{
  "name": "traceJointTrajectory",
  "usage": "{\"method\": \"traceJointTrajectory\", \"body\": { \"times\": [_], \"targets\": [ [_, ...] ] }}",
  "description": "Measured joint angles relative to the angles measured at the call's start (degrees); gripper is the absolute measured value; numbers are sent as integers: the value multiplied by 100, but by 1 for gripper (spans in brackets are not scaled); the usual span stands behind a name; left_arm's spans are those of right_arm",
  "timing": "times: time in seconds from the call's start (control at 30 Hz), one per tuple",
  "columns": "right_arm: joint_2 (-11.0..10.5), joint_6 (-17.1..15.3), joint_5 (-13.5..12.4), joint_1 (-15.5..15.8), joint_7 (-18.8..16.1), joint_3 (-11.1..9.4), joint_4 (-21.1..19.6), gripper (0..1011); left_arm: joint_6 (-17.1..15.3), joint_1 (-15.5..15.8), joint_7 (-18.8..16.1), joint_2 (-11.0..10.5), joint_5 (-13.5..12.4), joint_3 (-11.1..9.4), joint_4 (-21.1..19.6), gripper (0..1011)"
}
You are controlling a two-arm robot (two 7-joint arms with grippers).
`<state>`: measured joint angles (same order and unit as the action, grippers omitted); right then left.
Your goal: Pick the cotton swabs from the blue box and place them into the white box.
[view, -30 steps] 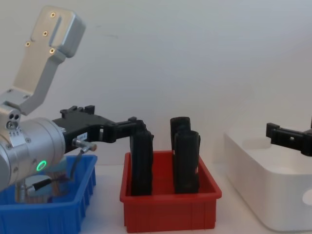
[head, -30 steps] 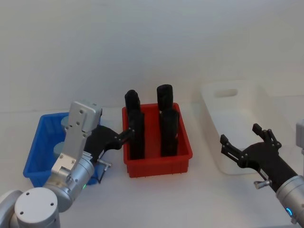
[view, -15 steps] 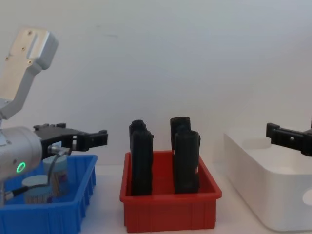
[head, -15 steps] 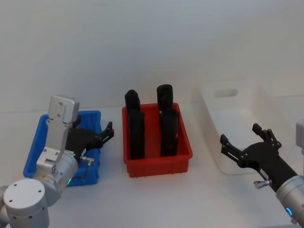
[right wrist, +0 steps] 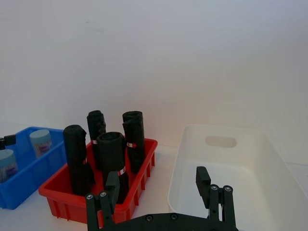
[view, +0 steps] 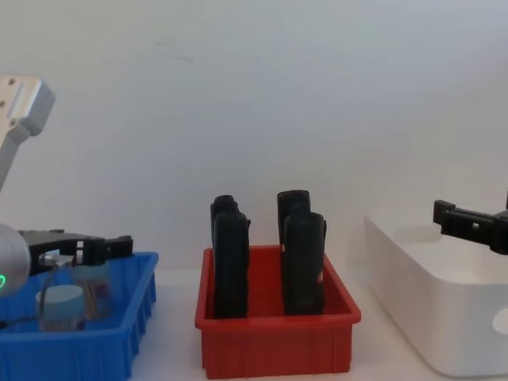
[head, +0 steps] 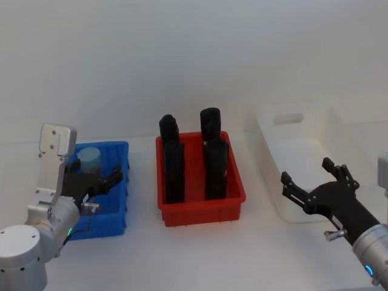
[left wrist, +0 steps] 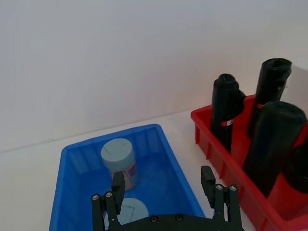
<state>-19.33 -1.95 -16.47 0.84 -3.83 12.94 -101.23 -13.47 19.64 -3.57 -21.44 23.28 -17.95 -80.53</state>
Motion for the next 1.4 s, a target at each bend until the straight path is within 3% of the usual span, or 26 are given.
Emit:
{"method": "traceJointTrajectory", "body": {
  "times": [0.63,1.4],
  "targets": [
    [0,0,0,0,0,0,0,1002,-314,120,4,-30,107,176,467,999],
    [0,0,0,0,0,0,0,1002,-294,237,283,21,146,259,948,1000]
  ]
}}
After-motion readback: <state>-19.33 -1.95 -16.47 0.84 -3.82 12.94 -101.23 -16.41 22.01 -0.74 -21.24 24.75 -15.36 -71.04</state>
